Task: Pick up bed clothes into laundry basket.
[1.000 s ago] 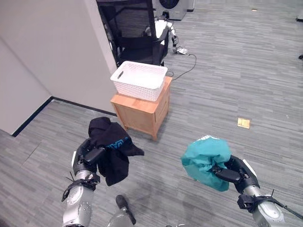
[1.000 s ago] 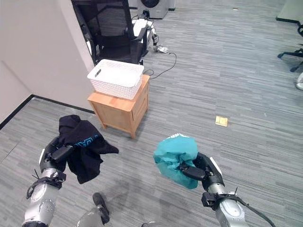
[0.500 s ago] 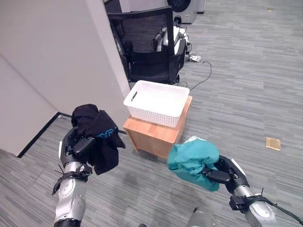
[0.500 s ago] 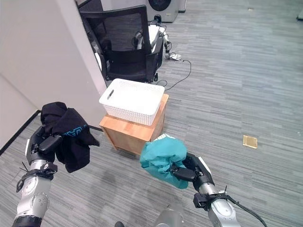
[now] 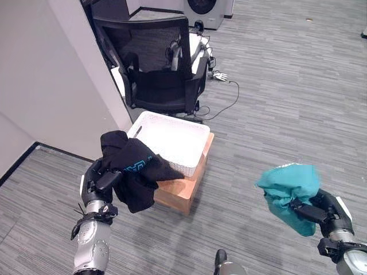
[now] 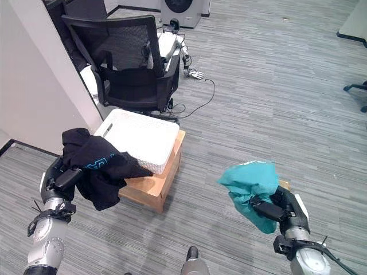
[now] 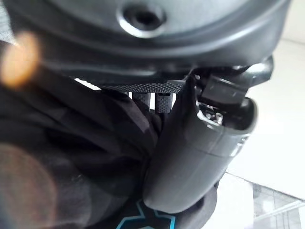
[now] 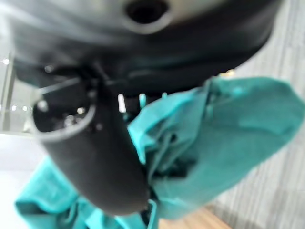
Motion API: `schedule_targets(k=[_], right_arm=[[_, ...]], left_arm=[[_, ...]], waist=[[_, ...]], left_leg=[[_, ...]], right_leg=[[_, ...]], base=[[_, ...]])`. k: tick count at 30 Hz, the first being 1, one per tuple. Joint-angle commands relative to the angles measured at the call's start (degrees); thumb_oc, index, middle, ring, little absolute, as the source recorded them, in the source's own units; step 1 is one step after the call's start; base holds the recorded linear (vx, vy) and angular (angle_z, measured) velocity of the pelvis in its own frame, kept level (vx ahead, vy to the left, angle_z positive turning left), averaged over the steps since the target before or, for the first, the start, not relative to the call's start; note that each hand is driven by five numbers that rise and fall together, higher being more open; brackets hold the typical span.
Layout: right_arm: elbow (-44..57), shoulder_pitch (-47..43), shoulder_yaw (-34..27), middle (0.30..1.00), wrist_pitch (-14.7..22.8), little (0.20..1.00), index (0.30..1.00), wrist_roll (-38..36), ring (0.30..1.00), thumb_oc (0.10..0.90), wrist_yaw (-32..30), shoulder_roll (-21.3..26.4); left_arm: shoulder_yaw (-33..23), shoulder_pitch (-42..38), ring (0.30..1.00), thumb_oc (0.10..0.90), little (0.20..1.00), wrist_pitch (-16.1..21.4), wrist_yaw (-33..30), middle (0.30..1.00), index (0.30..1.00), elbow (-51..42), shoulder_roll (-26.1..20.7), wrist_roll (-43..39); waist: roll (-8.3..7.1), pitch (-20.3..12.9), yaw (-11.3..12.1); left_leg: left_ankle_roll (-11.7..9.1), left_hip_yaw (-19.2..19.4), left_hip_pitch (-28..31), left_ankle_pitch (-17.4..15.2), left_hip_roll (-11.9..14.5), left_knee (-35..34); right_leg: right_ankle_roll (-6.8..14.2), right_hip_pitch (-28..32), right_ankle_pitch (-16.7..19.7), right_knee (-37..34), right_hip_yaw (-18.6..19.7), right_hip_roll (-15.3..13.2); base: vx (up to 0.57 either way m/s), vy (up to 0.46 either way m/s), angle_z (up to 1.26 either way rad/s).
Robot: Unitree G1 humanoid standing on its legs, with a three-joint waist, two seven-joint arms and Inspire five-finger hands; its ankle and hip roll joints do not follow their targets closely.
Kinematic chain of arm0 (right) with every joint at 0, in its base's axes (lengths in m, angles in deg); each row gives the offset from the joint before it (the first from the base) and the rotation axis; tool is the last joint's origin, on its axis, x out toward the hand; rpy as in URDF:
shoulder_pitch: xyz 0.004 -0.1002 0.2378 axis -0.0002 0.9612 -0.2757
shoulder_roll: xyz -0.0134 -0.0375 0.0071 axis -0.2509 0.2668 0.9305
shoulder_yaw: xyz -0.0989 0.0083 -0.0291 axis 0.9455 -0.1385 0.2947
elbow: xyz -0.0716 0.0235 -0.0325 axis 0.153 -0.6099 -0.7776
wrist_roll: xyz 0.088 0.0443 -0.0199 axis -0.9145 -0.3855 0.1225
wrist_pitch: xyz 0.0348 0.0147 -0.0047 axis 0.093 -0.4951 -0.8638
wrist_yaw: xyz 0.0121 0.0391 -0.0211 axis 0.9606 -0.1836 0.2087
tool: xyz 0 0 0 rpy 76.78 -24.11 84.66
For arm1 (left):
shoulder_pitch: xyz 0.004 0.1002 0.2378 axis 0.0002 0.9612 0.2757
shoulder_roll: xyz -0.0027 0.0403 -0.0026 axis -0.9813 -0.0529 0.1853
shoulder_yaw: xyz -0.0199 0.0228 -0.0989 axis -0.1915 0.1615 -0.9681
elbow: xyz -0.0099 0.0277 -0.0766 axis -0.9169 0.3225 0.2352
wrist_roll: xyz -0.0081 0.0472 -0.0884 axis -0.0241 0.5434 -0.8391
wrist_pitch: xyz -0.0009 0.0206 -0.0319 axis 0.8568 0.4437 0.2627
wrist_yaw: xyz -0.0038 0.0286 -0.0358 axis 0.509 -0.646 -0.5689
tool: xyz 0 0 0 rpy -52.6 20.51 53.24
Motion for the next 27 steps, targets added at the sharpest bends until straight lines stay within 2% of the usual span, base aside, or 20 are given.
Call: schedule_targets(k=[1,3,4,5,6,7,8,11,14,15,16,17,18,19,20,22,23,25,27], right_arm=[[5.9,-5.5,-4.9,0.300,7.1,0.300,0.300,0.4,0.300,0.400,-0.7,6.7],[5.9,-7.1,-6.4,0.300,7.6,0.300,0.300,0.2,0.300,0.400,-1.2,10.6],[4.9,-9.0,-6.7,0.300,7.9,0.300,0.300,0.2,0.300,0.400,-1.1,14.5],[4.5,-9.3,-6.5,0.300,8.0,0.300,0.300,0.1,0.300,0.400,-1.1,14.8],[1.3,-13.3,-4.9,0.300,8.6,0.300,0.300,-1.0,0.300,0.400,-1.8,20.3],[-0.1,-15.9,-3.5,0.300,8.4,0.300,0.300,-1.9,0.300,0.400,-1.0,23.7],[-0.5,-16.4,-3.2,0.300,8.5,0.300,0.300,-2.0,0.300,0.400,-0.9,24.0],[-8.5,-29.5,7.1,0.300,6.6,0.300,0.300,-1.1,0.300,0.400,1.8,38.5],[-12.8,-42.3,16.7,0.300,5.9,0.300,0.300,-1.4,0.300,0.400,2.3,46.7],[-13.3,-44.0,18.4,0.300,5.9,0.300,0.300,-1.4,0.300,0.400,2.3,46.7],[-15.8,-55.9,28.0,0.300,5.1,0.300,0.300,0.6,0.300,0.400,2.5,51.0],[-16.4,-58.5,30.5,0.300,5.2,0.300,0.300,0.6,0.300,0.400,2.5,50.9],[-17.3,-63.6,34.4,0.300,4.9,0.300,0.300,2.2,0.300,0.400,2.5,52.4],[-21.2,-80.4,49.3,0.300,4.9,0.300,0.300,5.2,0.300,0.400,1.7,52.1],[-23.4,-88.7,57.0,0.300,4.9,0.300,0.300,6.4,0.300,0.400,1.5,50.8],[-27.8,-101.1,68.3,0.300,4.7,0.300,0.300,8.6,0.300,0.400,1.0,47.5],[-29.7,-105.8,72.6,0.300,4.7,0.300,0.300,9.5,0.300,0.400,0.5,45.9],[-31.7,-110.5,76.6,0.300,4.2,0.300,0.300,12.4,0.300,0.400,0.5,43.0],[-33.0,-112.4,78.5,0.300,3.9,0.300,0.300,13.9,0.300,0.400,0.2,41.8]], left_arm=[[-7.1,-2.8,0.300,0.400,0.300,6.2,2.2,0.300,0.300,-6.0,-5.1,-1.0],[-6.9,-2.6,0.300,0.400,0.300,6.1,2.8,0.300,0.300,-5.8,-5.6,-1.5],[-6.6,-2.8,0.300,0.400,0.300,6.2,2.8,0.300,0.300,-5.5,-6.2,-1.7],[-6.8,-2.9,0.300,0.400,0.300,6.2,2.8,0.300,0.300,-5.4,-6.0,-1.7],[-5.2,-3.6,0.300,0.400,0.300,6.2,3.0,0.300,0.300,-5.2,-6.9,-2.2],[-4.5,-3.6,0.300,0.400,0.300,6.2,3.2,0.300,0.300,-5.1,-7.3,-2.6],[-4.6,-3.6,0.300,0.400,0.300,6.3,3.2,0.300,0.300,-5.1,-7.2,-2.6],[-1.7,-2.6,0.300,0.400,0.300,5.5,4.9,0.300,0.300,-5.0,-8.3,-3.8],[0.3,-0.7,0.300,0.400,0.300,4.9,6.9,0.300,0.300,-5.3,-9.0,-4.9],[0.0,-0.6,0.300,0.400,0.300,5.0,6.9,0.300,0.300,-5.2,-8.9,-5.0],[0.6,0.2,0.300,0.400,0.300,4.7,7.4,0.300,0.300,-4.5,-10.0,-5.9],[0.2,0.3,0.300,0.400,0.300,4.7,7.4,0.300,0.300,-4.5,-9.8,-6.0],[0.7,0.4,0.300,0.400,0.300,4.6,7.6,0.300,0.300,-3.9,-10.4,-6.2],[0.9,1.2,0.300,0.400,0.300,4.3,7.8,0.300,0.300,-2.5,-10.8,-6.9],[0.9,1.7,0.300,0.400,0.300,4.2,8.0,0.300,0.300,-2.0,-10.6,-7.0],[1.4,2.7,0.300,0.400,0.300,3.7,8.4,0.300,0.300,-1.0,-9.7,-7.1],[1.6,2.9,0.300,0.400,0.300,3.6,8.5,0.300,0.300,-0.6,-9.1,-7.0],[2.3,3.1,0.300,0.400,0.300,3.2,8.6,0.300,0.300,0.5,-9.4,-6.8],[2.6,3.2,0.300,0.400,0.300,2.9,8.6,0.300,0.300,0.6,-9.6,-6.8]], waist=[[-2.61,-3.8,0.9],[-2.83,-4.0,1.2],[-3.00,-4.2,1.6],[-2.83,-4.1,1.5],[-3.23,-4.1,2.4],[-3.55,-4.1,2.8],[-3.46,-4.0,2.7],[-4.92,-3.4,4.7],[-6.08,-2.9,6.4],[-5.93,-3.0,6.1],[-6.95,-2.6,7.6],[-6.73,-2.6,7.2],[-7.50,-2.5,8.0],[-8.38,-2.5,8.6],[-8.39,-2.5,8.6],[-7.93,-2.4,8.9],[-7.31,-2.5,9.0],[-7.44,-2.1,9.5],[-7.44,-2.2,9.9]], left_leg=[[-0.3,-1.0,-0.2,1.3,-2.1,-2.4],[-0.3,-1.4,-0.3,1.3,-2.3,-2.7],[-0.3,-1.5,-0.4,1.2,-2.4,-2.8],[-0.3,-1.5,-0.5,1.2,-2.3,-2.8],[-0.3,-1.8,-0.6,1.1,-2.4,-2.9],[-0.3,-1.9,-0.7,1.0,-2.5,-2.9],[-0.3,-1.8,-0.7,1.0,-2.5,-2.9],[-0.5,-2.0,-1.6,1.4,-2.5,-3.1],[-1.0,-2.1,-2.4,2.0,-2.1,-3.3],[-1.0,-2.1,-2.4,2.0,-2.1,-3.3],[-1.2,-2.3,-3.0,2.3,-1.9,-3.4],[-1.2,-2.2,-3.0,2.4,-1.9,-3.4],[-1.3,-2.4,-3.3,2.5,-1.7,-3.5],[-1.5,-2.6,-3.6,2.7,-1.6,-3.5],[-1.6,-2.7,-3.8,2.7,-1.5,-3.6],[-1.6,-3.2,-4.2,2.8,-1.5,-3.6],[-2.2,-4.2,-3.9,1.8,-1.6,-3.6],[-1.7,-3.6,-4.9,3.0,-1.6,-3.6],[-2.3,-4.7,-4.7,2.0,-1.6,-3.6]], right_leg=[[4.9,6.6,2.3,-4.4,2.2,-3.5],[5.0,6.7,2.4,-4.7,2.1,-3.5],[5.1,6.8,2.5,-4.9,2.0,-3.4],[5.1,6.8,2.5,-5.0,2.0,-3.4],[5.3,6.8,2.7,-5.2,2.0,-3.4],[5.3,6.7,2.9,-5.2,1.9,-3.4],[5.4,6.7,2.9,-5.2,2.0,-3.4],[5.6,5.9,3.7,-5.2,2.0,-3.4],[5.6,5.3,4.1,-5.3,1.6,-3.2],[5.6,5.2,4.2,-5.4,1.7,-3.1],[5.6,5.0,4.4,-5.6,1.4,-2.9],[5.6,4.9,4.4,-5.6,1.5,-2.9],[5.6,4.9,4.5,-5.9,1.2,-2.8],[5.6,5.0,4.8,-6.4,0.7,-2.7],[5.5,5.1,4.9,-6.6,0.5,-2.6],[5.5,5.3,4.9,-6.8,-0.2,-2.5],[6.1,5.7,4.1,-6.9,0.2,-2.4],[5.4,5.1,4.9,-7.0,-0.6,-2.5],[6.0,5.4,4.0,-7.0,-0.1,-2.4]], base=[[0.04,-0.001,0.13],[0.03,0.002,0.20],[0.01,0.006,0.17],[0.00,0.000,0.09],[0.00,0.000,0.00],[0.00,0.000,0.00],[-0.01,-0.002,0.03],[-0.03,-0.009,0.05],[-0.02,-0.003,0.01],[0.00,0.000,0.00],[-0.02,-0.007,0.03],[0.00,0.000,0.00],[-0.01,-0.018,0.04],[0.00,-0.021,0.06],[0.01,-0.022,0.13],[0.05,-0.007,0.19],[0.00,-0.012,0.19],[0.00,-0.016,0.14],[0.04,-0.012,0.10]])
